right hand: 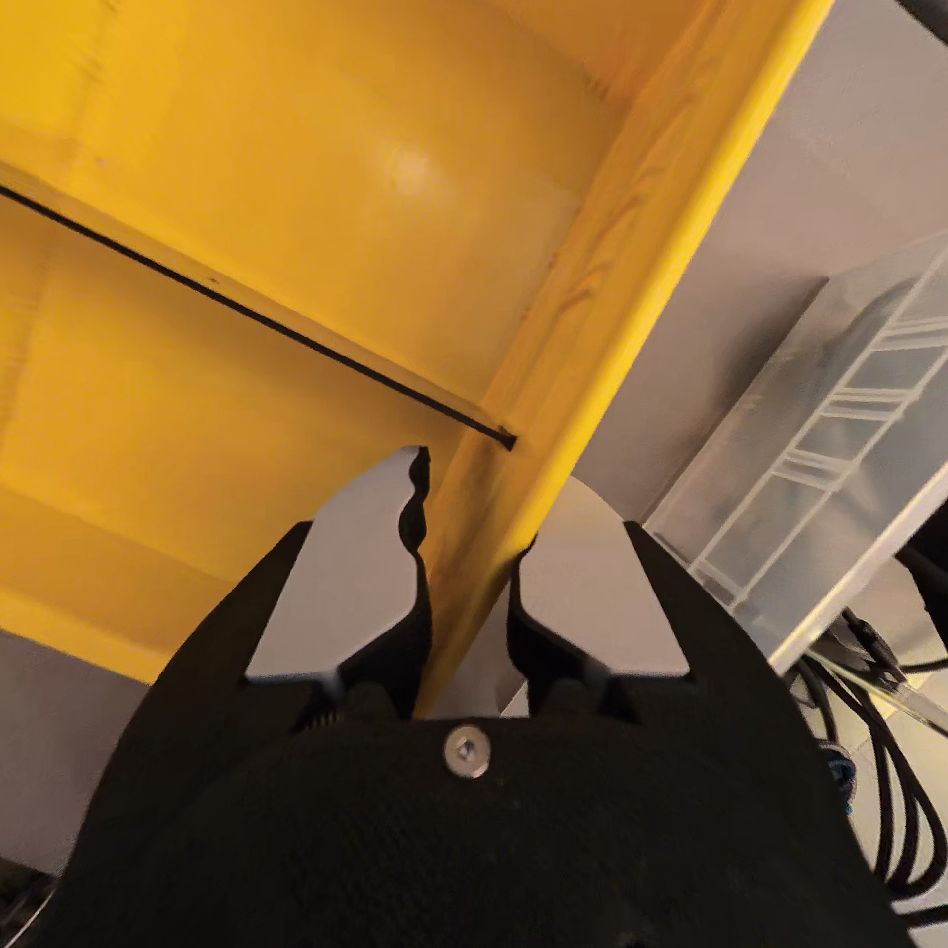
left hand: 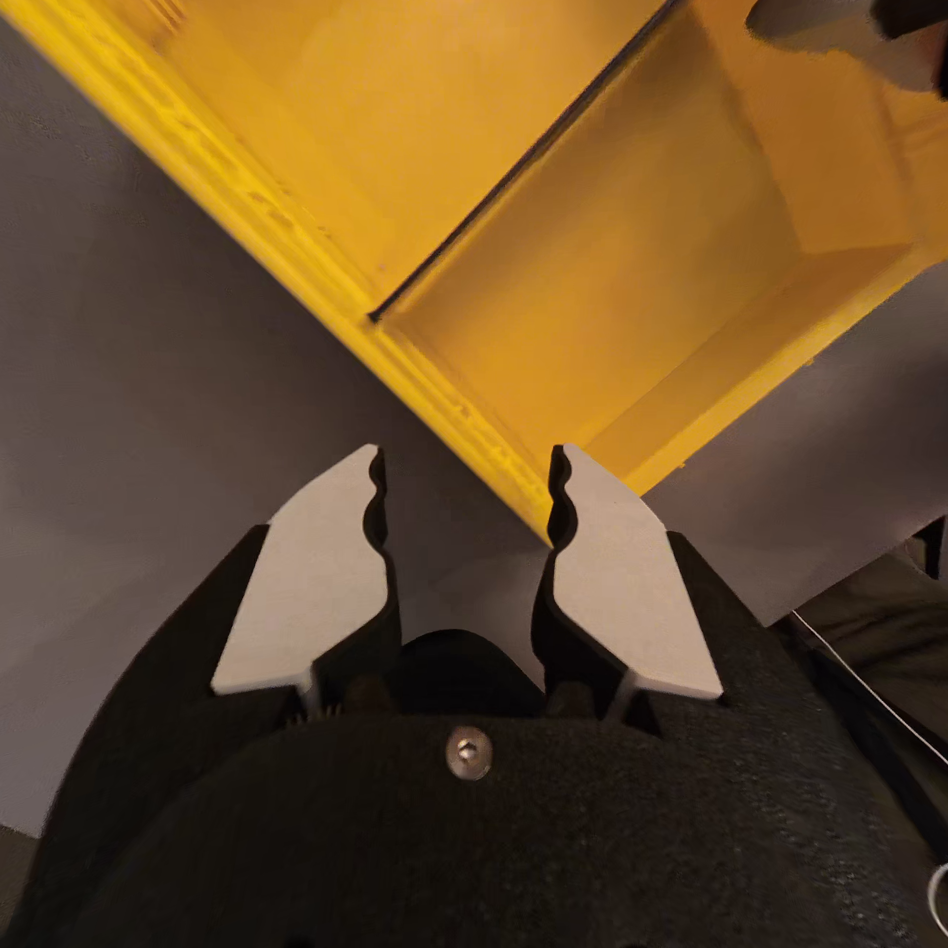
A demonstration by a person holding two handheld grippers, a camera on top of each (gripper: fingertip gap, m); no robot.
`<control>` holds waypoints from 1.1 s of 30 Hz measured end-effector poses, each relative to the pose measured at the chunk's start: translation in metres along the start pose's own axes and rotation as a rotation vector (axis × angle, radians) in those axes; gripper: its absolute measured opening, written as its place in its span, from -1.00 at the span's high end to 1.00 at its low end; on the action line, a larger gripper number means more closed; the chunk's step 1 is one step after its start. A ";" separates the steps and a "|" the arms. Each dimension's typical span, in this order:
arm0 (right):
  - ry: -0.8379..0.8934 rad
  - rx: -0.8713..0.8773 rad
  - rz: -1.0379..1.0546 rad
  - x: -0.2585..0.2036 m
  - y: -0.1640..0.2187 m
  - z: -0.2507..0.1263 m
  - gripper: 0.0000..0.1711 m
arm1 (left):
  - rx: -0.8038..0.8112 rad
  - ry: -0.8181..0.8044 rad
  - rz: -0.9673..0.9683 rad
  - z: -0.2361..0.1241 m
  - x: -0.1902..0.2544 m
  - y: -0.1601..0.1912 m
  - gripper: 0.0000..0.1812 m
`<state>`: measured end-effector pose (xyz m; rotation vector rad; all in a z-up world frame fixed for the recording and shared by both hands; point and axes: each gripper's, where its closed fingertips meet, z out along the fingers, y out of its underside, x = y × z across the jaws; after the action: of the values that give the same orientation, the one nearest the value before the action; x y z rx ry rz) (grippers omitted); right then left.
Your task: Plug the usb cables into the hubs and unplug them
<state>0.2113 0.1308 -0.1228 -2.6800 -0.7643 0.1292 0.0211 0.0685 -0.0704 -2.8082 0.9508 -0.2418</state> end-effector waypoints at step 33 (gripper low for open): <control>-0.244 -0.159 -0.536 -0.090 0.028 -0.007 0.89 | 0.466 -0.174 0.167 -0.116 0.001 -0.011 0.48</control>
<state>0.1494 0.0591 -0.1272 -2.5211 -1.5966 0.2700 0.0048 0.0642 0.0451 -2.2747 0.9394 -0.1668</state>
